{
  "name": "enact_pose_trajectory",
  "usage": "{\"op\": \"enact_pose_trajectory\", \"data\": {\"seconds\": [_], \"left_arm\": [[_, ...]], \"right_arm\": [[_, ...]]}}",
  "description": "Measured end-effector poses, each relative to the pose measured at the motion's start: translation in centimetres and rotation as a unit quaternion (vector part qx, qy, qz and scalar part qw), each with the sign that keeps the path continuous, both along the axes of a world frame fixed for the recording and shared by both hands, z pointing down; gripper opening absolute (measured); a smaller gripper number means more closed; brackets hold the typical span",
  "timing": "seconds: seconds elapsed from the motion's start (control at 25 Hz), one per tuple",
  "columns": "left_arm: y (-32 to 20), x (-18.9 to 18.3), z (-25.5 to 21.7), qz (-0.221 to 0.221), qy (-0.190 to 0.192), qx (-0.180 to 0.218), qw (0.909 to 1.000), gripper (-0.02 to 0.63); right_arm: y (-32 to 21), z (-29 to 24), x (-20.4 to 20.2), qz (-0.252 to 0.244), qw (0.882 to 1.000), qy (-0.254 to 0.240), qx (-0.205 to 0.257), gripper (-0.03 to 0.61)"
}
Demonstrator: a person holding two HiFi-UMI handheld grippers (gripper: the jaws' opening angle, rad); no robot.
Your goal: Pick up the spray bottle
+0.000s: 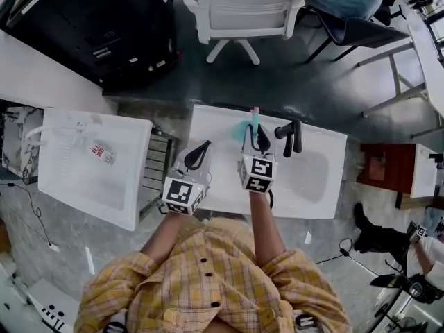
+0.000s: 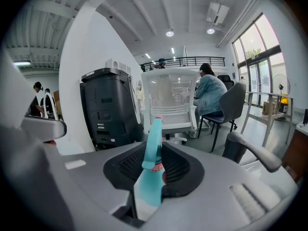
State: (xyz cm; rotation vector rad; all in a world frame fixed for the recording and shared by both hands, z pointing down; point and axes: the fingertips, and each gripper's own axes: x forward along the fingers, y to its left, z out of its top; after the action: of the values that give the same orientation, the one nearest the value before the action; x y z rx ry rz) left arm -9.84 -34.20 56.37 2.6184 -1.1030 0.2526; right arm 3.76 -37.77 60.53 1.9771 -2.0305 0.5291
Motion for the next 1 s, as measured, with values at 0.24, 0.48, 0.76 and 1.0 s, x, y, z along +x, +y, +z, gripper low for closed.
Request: {"op": "enact_pose_trajectory", "data": {"seconds": [0.24,0.48,0.76,1.0], "left_arm": [[0.3,0.3,-0.7,-0.002,0.003,0.006,1.0,-0.002],[0.5,0.9,-2.0,0.0,0.005,0.02,0.9998,-0.002],[0.5,1.5,-4.1,0.004,0.009,0.041,0.9991,-0.002],[1.1,1.6,-5.6,0.005,0.013,0.056,0.9984,-0.002]], "right_arm": [[0.6,-0.8,0.6,0.0,1.0,-0.013,0.006,0.089],[1.1,-2.5,1.0,-0.004,0.999,-0.028,0.018,0.089],[1.9,-5.2,1.2,-0.008,0.999,-0.037,0.039,0.089],[3.3,-7.2,0.8,-0.016,0.998,-0.044,0.053,0.089]]}}
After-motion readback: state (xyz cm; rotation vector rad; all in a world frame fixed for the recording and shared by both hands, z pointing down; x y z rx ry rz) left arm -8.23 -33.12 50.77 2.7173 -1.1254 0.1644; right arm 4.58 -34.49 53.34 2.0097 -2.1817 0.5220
